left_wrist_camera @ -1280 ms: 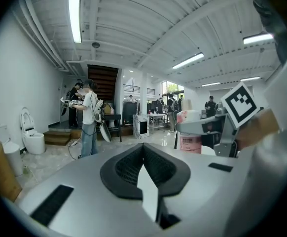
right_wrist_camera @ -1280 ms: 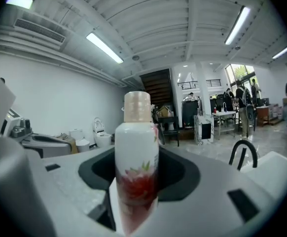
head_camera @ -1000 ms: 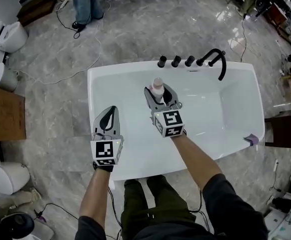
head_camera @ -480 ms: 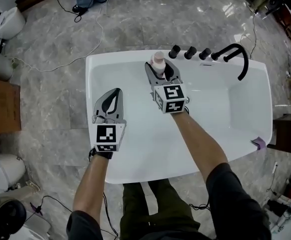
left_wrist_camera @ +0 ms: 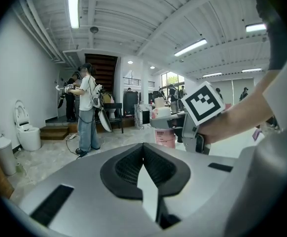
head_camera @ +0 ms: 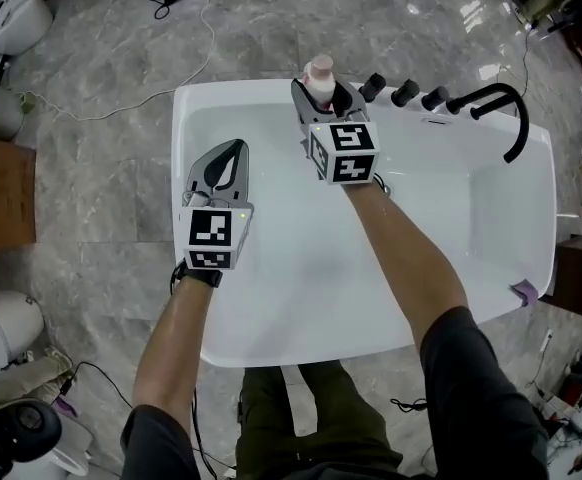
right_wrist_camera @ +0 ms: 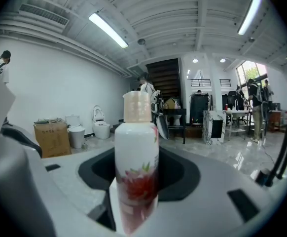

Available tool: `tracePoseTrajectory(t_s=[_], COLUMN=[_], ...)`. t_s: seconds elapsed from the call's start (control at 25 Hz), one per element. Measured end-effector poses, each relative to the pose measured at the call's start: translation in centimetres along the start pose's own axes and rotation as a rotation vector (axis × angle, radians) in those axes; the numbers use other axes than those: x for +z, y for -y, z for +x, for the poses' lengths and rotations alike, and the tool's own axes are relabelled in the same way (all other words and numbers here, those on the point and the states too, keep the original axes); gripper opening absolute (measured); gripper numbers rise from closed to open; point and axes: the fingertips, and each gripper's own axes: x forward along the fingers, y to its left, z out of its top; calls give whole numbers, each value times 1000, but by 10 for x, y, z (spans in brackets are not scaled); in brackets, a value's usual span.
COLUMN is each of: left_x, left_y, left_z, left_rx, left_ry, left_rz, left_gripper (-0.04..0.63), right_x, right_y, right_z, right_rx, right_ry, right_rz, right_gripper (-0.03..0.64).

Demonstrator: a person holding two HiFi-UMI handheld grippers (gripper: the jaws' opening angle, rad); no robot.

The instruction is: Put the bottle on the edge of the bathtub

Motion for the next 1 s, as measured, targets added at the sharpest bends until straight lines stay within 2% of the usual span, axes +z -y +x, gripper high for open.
tracePoseTrajectory(t_s=[0.2,0.44,1.0], left_x=[-12,-29,-79], left_y=[-8,-15,-26], left_z=[21,34,44], left_rx=[-13,-21,-17], left_ry=[-2,-7,-43], left_rz=[35,43,26], left_gripper=[2,2,2], right_x=[-7,-10,-35], right_y=[1,-2,-1], right_z=[27,61,110], right_rx=[10,27,19], right_ry=[6,29,52], right_rz=[-33,-59,-26], right_gripper=[219,219,219])
